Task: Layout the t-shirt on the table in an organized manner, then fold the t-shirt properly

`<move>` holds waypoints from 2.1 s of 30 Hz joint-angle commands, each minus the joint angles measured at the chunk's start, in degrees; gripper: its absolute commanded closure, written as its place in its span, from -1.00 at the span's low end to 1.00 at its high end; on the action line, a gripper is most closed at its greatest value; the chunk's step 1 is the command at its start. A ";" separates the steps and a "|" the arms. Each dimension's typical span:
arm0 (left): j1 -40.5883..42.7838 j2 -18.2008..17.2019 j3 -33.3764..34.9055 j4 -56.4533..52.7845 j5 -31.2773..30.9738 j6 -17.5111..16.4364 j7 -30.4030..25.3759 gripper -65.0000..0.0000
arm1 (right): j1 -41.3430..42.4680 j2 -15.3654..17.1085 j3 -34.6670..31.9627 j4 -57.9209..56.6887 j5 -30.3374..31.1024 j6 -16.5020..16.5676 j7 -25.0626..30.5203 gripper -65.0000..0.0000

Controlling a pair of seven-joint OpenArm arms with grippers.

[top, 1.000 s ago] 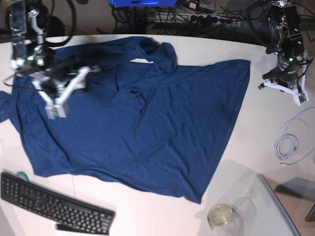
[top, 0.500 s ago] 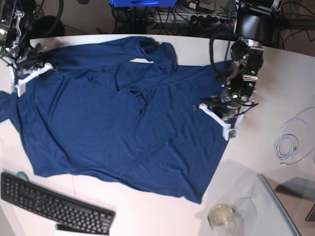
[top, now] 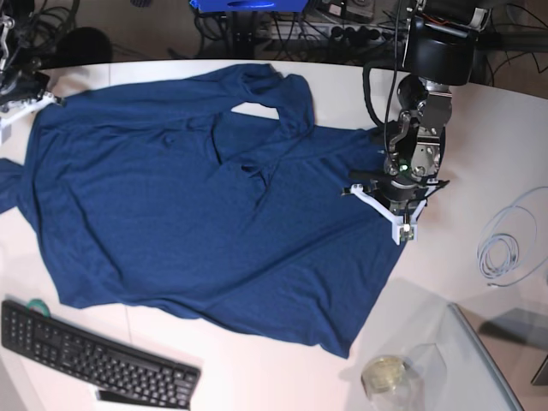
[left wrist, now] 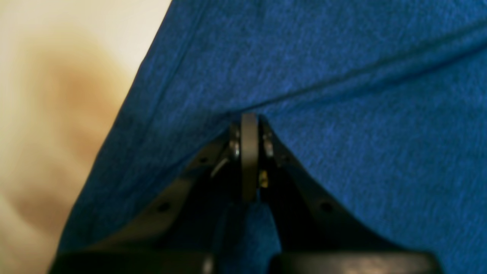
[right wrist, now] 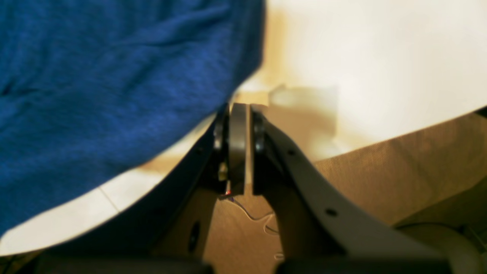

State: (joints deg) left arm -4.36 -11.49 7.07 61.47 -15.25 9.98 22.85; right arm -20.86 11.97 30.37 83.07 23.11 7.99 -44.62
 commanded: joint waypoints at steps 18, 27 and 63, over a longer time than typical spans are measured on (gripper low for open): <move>3.35 -3.24 -0.70 9.96 -0.54 0.44 4.36 1.00 | 21.61 10.85 -0.35 -13.05 0.05 0.06 1.94 0.59; 8.01 -4.47 -7.47 15.05 -0.54 0.44 4.36 1.00 | 29.61 12.08 0.18 -24.39 -8.65 0.06 3.96 -0.54; 14.07 -8.43 -13.27 24.20 -0.62 0.44 6.29 1.00 | 60.20 17.26 -22.06 -50.76 -8.83 -0.12 42.82 0.96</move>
State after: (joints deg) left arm 10.15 -19.22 -5.91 84.64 -16.32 10.26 30.13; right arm 37.28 27.57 7.81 31.46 14.09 8.27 -3.70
